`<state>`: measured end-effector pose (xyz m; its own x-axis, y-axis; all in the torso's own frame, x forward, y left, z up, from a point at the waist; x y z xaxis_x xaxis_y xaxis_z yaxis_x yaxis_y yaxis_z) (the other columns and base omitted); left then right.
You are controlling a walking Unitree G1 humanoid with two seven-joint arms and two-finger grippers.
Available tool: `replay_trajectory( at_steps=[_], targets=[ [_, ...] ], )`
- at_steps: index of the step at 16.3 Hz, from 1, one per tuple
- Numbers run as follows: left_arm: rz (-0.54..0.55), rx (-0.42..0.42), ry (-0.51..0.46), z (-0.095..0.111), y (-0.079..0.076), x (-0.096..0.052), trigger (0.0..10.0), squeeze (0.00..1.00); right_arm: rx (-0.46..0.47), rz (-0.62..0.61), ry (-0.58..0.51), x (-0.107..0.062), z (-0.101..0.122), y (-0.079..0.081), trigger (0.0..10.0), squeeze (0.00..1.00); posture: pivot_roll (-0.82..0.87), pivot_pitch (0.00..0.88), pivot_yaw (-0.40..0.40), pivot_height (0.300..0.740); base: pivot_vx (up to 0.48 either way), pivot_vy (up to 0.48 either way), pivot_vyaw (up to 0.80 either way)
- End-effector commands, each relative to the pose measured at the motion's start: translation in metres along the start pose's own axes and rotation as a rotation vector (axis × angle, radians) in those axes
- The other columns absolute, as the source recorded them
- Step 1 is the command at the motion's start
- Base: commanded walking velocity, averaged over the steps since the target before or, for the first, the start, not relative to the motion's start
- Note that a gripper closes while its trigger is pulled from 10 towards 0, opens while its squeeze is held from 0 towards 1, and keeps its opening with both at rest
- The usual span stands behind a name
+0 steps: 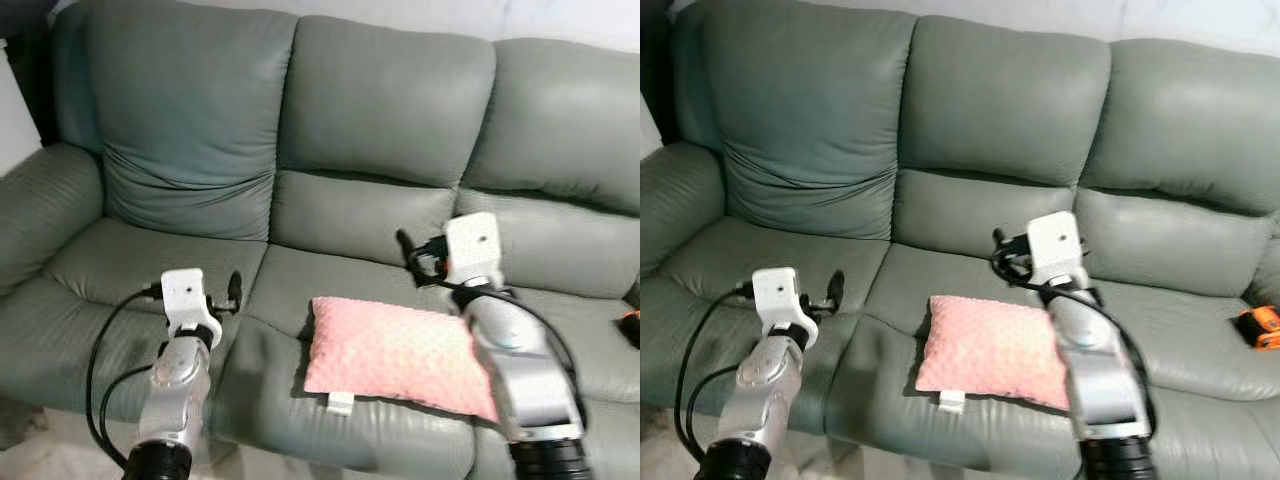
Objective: Move the pillow to the sofa
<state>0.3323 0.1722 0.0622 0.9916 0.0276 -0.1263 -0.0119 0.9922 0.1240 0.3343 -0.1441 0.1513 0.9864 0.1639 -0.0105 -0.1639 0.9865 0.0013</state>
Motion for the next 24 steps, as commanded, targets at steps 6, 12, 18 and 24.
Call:
replay_trajectory(
  at_steps=[6, 12, 18, 24],
  targets=[
    [-0.011, -0.015, 0.017, -0.001, -0.001, 0.005, 10.0, 0.0, 0.035, -0.112, -0.045, -0.002, -0.012, -0.024, 10.0, 1.0, -0.14, 0.0, 0.059, 0.74, 0.0, 0.0, 0.0],
    [-0.004, -0.033, -0.028, 0.011, 0.005, 0.004, 10.0, 0.0, 0.028, -0.113, -0.079, -0.005, -0.008, -0.024, 10.0, 0.54, -0.15, 0.0, 0.038, 0.74, 0.0, 0.0, 0.0],
    [-0.037, -0.049, -0.018, 0.011, -0.005, 0.004, 10.0, 0.0, 0.047, -0.131, -0.061, -0.011, -0.014, -0.024, 10.0, 0.0, -0.16, 0.0, 0.052, 0.74, 0.0, 0.0, -0.35],
    [-0.056, -0.05, -0.014, 0.009, -0.01, 0.002, 10.0, 0.0, 0.04, -0.123, -0.066, -0.012, -0.012, -0.025, 10.0, 0.0, -0.16, 0.0, 0.045, 0.74, 0.0, 0.0, -0.48]
  ],
)
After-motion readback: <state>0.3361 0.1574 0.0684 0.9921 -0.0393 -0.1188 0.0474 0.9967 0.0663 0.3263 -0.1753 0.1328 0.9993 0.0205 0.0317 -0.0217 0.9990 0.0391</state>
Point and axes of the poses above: a point about 5 cm out from each wrist's last joint towards the gripper, its own x axis pointing out of the wrist towards the gripper, its own z axis along the axis of the wrist's last joint, y = z × x, the point moved 3 cm from there along x, pointing out of the wrist towards the gripper, and after that the axes turned 12 degrees about x, right-handed, at the moved point
